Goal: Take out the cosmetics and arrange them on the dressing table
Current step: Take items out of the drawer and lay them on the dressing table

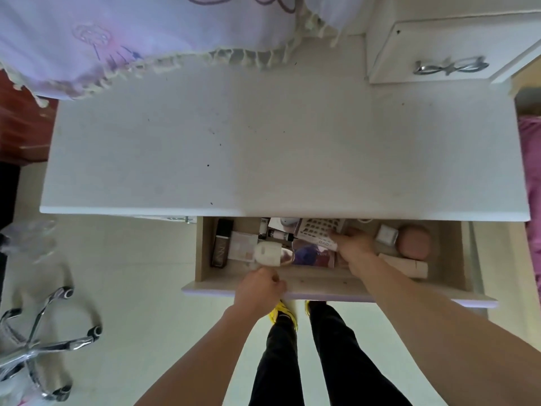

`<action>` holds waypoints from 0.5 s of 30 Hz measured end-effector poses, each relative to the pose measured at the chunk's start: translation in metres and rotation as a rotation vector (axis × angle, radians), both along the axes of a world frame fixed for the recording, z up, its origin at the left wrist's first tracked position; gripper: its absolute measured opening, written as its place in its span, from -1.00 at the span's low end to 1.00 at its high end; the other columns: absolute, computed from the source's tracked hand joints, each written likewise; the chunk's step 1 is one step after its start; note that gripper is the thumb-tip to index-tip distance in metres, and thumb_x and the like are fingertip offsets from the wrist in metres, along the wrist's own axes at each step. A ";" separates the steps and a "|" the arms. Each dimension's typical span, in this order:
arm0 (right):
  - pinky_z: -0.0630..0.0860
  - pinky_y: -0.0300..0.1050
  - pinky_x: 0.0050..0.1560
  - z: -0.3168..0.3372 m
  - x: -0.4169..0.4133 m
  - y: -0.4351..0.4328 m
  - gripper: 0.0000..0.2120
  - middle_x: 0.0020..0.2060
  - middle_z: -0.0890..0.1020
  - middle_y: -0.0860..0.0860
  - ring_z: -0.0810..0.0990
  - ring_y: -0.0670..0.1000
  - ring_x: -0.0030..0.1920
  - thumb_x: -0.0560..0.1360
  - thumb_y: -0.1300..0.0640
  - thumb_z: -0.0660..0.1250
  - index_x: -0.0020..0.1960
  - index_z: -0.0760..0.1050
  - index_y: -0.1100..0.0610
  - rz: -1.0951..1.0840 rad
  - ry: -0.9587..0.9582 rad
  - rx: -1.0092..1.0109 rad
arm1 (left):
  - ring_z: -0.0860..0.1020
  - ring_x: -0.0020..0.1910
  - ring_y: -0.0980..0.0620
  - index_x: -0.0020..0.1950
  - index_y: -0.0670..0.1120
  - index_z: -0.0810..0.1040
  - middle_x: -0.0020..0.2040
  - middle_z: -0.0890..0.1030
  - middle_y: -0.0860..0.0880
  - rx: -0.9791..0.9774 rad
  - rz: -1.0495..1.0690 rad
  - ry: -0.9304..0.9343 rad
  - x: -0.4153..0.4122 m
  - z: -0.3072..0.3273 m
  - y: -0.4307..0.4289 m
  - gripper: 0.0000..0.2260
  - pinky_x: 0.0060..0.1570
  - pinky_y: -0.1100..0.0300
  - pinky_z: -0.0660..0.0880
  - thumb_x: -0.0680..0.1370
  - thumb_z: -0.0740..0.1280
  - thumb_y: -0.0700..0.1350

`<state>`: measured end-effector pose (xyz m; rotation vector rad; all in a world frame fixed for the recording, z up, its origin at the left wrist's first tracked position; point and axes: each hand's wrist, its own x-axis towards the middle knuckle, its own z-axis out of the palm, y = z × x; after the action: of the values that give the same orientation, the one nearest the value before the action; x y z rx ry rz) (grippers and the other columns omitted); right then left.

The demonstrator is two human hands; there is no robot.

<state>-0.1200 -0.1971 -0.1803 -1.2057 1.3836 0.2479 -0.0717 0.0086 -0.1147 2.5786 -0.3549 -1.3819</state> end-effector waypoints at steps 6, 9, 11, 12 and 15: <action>0.28 -0.22 -0.45 0.047 -0.026 0.006 -0.68 -0.12 0.71 0.05 0.46 0.01 -0.30 0.43 -0.04 0.49 0.09 0.62 0.12 0.239 -0.031 0.249 | 0.53 -0.11 -0.04 0.05 -0.16 0.56 -0.05 0.61 -0.14 -0.216 0.661 0.186 0.028 0.009 0.000 -0.74 -0.08 0.11 0.43 0.60 0.26 0.03; 0.52 -0.15 -0.39 0.056 -0.029 0.017 -0.72 -0.06 0.71 0.07 0.61 -0.05 -0.30 0.46 0.03 0.47 0.09 0.62 0.17 0.425 -0.047 0.398 | 0.61 -0.07 -0.10 0.07 -0.14 0.56 -0.05 0.65 -0.15 -0.277 0.930 0.280 0.037 0.014 0.005 -0.72 -0.07 0.05 0.51 0.61 0.25 0.06; 0.66 -0.08 -0.13 0.060 -0.024 0.027 -0.81 -0.07 0.73 0.10 0.72 -0.02 -0.13 0.51 0.18 0.43 0.07 0.60 0.26 0.430 -0.068 0.523 | 0.65 -0.08 -0.14 0.07 -0.17 0.58 -0.07 0.68 -0.18 -0.303 1.027 0.331 0.040 0.016 0.012 -0.71 -0.12 0.04 0.58 0.60 0.28 0.05; 0.66 -0.04 0.01 0.061 -0.021 0.032 -0.80 -0.03 0.72 0.13 0.71 0.02 -0.03 0.51 0.22 0.42 0.10 0.58 0.30 0.433 -0.076 0.586 | 0.66 -0.12 -0.15 0.07 -0.19 0.58 -0.09 0.68 -0.19 -0.317 1.053 0.349 0.040 0.018 0.016 -0.73 -0.15 0.03 0.58 0.60 0.30 0.01; 0.53 0.11 0.27 0.060 -0.006 0.046 -0.73 0.09 0.69 0.16 0.65 0.10 0.16 0.51 0.26 0.41 0.18 0.55 0.32 0.526 -0.064 0.664 | 0.65 -0.10 -0.15 0.15 -0.23 0.55 -0.04 0.67 -0.20 -0.359 1.139 0.368 0.042 0.021 0.031 -0.79 -0.15 -0.02 0.60 0.58 0.34 -0.15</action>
<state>-0.1258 -0.1508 -0.1205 -0.9685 0.7958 0.9487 -0.0295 0.0398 -0.0941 1.6327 0.7401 -1.1068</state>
